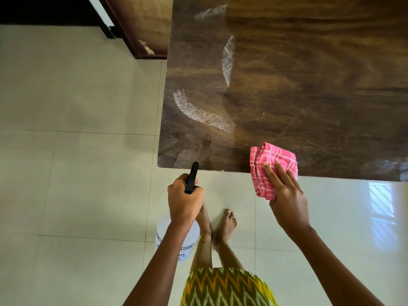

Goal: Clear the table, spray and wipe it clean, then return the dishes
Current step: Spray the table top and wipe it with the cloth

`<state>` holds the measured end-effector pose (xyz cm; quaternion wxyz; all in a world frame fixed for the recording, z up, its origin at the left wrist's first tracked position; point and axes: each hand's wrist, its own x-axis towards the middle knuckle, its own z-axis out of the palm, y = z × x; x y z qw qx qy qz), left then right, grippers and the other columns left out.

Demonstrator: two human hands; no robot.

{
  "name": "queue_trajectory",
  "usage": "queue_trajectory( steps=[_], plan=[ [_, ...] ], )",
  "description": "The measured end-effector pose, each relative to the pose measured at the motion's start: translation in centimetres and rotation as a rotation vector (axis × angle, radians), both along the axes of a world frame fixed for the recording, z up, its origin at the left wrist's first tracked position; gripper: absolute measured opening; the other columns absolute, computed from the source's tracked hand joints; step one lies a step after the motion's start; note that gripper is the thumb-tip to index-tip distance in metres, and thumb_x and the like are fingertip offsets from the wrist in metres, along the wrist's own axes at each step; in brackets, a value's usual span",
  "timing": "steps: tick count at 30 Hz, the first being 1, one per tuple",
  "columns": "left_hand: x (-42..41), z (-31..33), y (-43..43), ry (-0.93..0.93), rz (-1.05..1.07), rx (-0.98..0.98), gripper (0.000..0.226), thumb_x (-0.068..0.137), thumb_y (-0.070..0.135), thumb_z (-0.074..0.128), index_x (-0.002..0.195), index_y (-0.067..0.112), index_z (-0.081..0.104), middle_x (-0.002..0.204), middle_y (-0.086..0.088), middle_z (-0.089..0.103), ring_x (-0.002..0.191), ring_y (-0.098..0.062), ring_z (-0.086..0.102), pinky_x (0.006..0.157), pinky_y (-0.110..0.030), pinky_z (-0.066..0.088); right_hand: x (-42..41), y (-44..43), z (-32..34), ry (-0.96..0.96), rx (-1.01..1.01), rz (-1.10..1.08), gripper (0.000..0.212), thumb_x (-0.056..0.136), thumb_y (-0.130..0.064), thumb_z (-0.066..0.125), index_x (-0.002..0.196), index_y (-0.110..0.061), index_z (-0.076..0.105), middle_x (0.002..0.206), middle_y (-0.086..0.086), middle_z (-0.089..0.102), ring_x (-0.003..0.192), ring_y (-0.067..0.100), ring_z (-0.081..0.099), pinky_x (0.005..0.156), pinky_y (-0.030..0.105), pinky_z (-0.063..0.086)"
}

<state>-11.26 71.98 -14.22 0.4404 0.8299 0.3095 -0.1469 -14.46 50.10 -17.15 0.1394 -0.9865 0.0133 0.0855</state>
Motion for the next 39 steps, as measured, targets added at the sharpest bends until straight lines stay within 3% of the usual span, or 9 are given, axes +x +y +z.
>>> queue_trajectory(
  steps=[8, 15, 19, 24, 28, 31, 33, 35, 39],
  plan=[
    [2.4, 1.1, 0.5, -0.133, 0.107, -0.065, 0.013, 0.084, -0.001, 0.055, 0.087, 0.004, 0.067, 0.072, -0.006, 0.059, 0.055, -0.011, 0.05, 0.042, -0.006, 0.036, 0.2, -0.4, 0.1, -0.025, 0.002, 0.015, 0.081, 0.061, -0.002, 0.084, 0.133, -0.01, 0.05, 0.135, 0.02, 0.05, 0.115, 0.052, 0.05, 0.056, 0.061, 0.051],
    [5.3, 2.0, 0.0, -0.148, 0.104, -0.047, 0.008, 0.081, 0.001, 0.057, 0.078, 0.005, 0.063, 0.061, 0.001, 0.048, 0.052, -0.016, 0.045, 0.045, -0.019, 0.039, 0.2, 0.2, 0.3, -0.018, 0.005, 0.033, 0.08, 0.062, -0.005, 0.084, 0.134, -0.011, 0.049, 0.136, 0.019, 0.049, 0.116, 0.051, 0.049, 0.057, 0.06, 0.052],
    [4.9, 2.1, 0.6, -0.222, 0.119, -0.094, 0.019, 0.081, -0.005, 0.054, 0.069, 0.01, 0.057, 0.058, 0.001, 0.047, 0.044, -0.004, 0.045, 0.039, -0.006, 0.033, 0.6, 0.4, 0.2, -0.045, 0.017, 0.006, 0.078, 0.063, -0.003, 0.082, 0.134, -0.01, 0.05, 0.135, 0.019, 0.049, 0.116, 0.051, 0.049, 0.057, 0.06, 0.052],
    [3.8, 1.9, 2.8, -0.372, 0.142, -0.128, 0.025, 0.078, -0.014, 0.05, 0.084, 0.007, 0.063, 0.073, 0.002, 0.06, 0.062, 0.003, 0.056, 0.058, -0.003, 0.041, 2.4, 0.0, -1.0, 0.043, 0.071, -0.089, 0.076, 0.074, 0.005, 0.072, 0.14, -0.013, 0.04, 0.142, 0.02, 0.041, 0.124, 0.051, 0.041, 0.071, 0.065, 0.051],
    [3.1, 1.7, 4.6, -0.468, 0.153, -0.093, 0.031, 0.078, -0.016, 0.051, 0.096, 0.006, 0.063, 0.076, 0.01, 0.059, 0.052, -0.001, 0.051, 0.051, -0.006, 0.038, 5.9, 3.3, -3.1, 0.157, -0.074, -0.143, 0.076, 0.087, 0.004, 0.052, 0.149, -0.019, 0.016, 0.155, 0.013, 0.016, 0.137, 0.048, 0.017, 0.101, 0.068, 0.031],
    [2.9, 1.3, 6.0, -0.526, 0.168, -0.07, 0.031, 0.075, -0.003, 0.051, 0.102, 0.007, 0.062, 0.084, 0.017, 0.059, 0.061, 0.0, 0.054, 0.059, -0.007, 0.041, 7.2, 9.0, -3.9, 0.277, -0.139, -0.001, 0.08, 0.09, -0.005, 0.051, 0.15, -0.021, -0.001, 0.157, 0.011, -0.007, 0.139, 0.048, -0.004, 0.107, 0.068, 0.013],
    [3.0, 1.1, 6.8, -0.526, 0.189, -0.068, 0.036, 0.071, 0.004, 0.048, 0.105, 0.005, 0.062, 0.088, 0.019, 0.06, 0.069, -0.003, 0.056, 0.063, -0.008, 0.042, 5.6, 11.6, -4.3, 0.23, -0.115, 0.208, 0.088, 0.083, -0.014, 0.067, 0.149, -0.018, 0.01, 0.156, 0.017, 0.004, 0.138, 0.052, 0.004, 0.103, 0.072, 0.015],
    [3.3, 1.1, 7.7, -0.517, 0.206, -0.071, 0.039, 0.071, 0.005, 0.047, 0.106, 0.004, 0.062, 0.09, 0.021, 0.06, 0.074, -0.003, 0.057, 0.066, -0.009, 0.043, 3.1, 11.0, -4.8, 0.238, -0.163, 0.392, 0.096, 0.058, -0.016, 0.087, 0.141, -0.015, 0.039, 0.146, 0.02, 0.035, 0.13, 0.054, 0.029, 0.09, 0.077, 0.024],
    [3.5, 1.2, 8.9, -0.503, 0.208, -0.079, 0.041, 0.07, 0.006, 0.047, 0.108, 0.002, 0.062, 0.091, 0.017, 0.061, 0.077, 0.004, 0.058, 0.064, -0.007, 0.042, 2.4, 4.4, -4.0, 0.259, -0.162, 0.283, 0.094, 0.052, 0.012, 0.079, 0.135, -0.017, 0.047, 0.14, 0.02, 0.044, 0.125, 0.055, 0.034, 0.08, 0.08, 0.032]
  ],
)
